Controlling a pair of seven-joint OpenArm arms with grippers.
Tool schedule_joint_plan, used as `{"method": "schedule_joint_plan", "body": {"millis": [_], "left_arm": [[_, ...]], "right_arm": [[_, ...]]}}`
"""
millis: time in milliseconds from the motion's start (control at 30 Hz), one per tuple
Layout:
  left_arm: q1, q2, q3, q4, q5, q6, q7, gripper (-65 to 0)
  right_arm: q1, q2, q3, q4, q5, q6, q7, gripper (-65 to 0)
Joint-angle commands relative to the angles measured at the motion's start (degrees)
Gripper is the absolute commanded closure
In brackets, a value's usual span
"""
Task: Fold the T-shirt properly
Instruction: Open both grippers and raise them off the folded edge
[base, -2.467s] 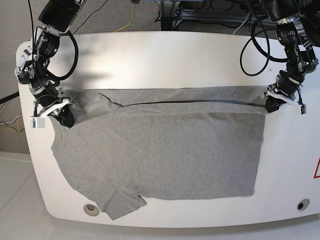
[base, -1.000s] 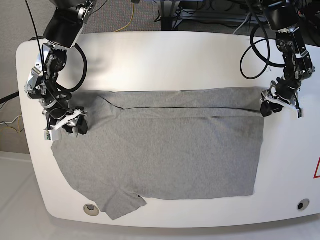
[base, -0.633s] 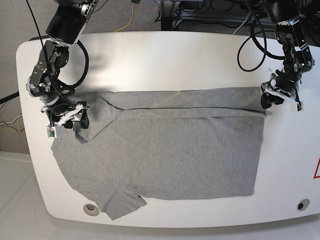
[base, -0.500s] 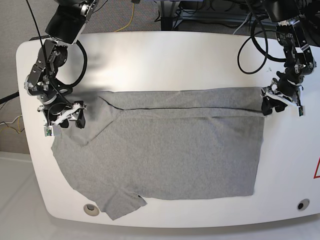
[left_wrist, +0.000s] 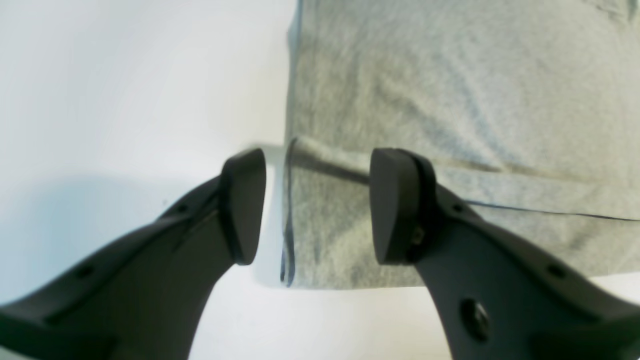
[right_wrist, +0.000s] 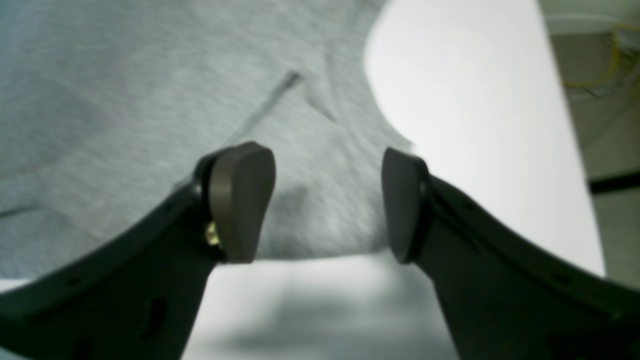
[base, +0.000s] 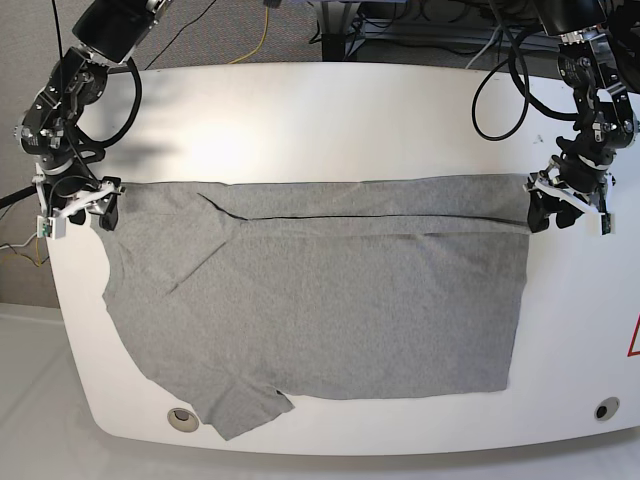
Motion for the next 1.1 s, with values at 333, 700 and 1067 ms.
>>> {"method": "schedule_joint_plan", "body": {"millis": [333, 700, 1067], "left_arm": [[2.5, -1.1, -0.2, 0.9, -0.9, -1.0, -2.7, -29.2], [1.5, 0.4, 0.1, -3.6, 0.3, -0.9, -3.7, -29.2], [1.0, 0.0, 0.3, -2.1, -0.2, -0.9, -3.1, -29.3]], "right_arm": [[-5.4, 1.9, 3.1, -1.1, 4.0, -0.7, 2.1, -36.1], [-5.9, 2.1, 2.4, -4.6, 4.0, -1.7, 3.2, -36.5], [-5.3, 1.8, 2.4, -9.4, 3.6, -1.4, 7.1, -36.4]]}}
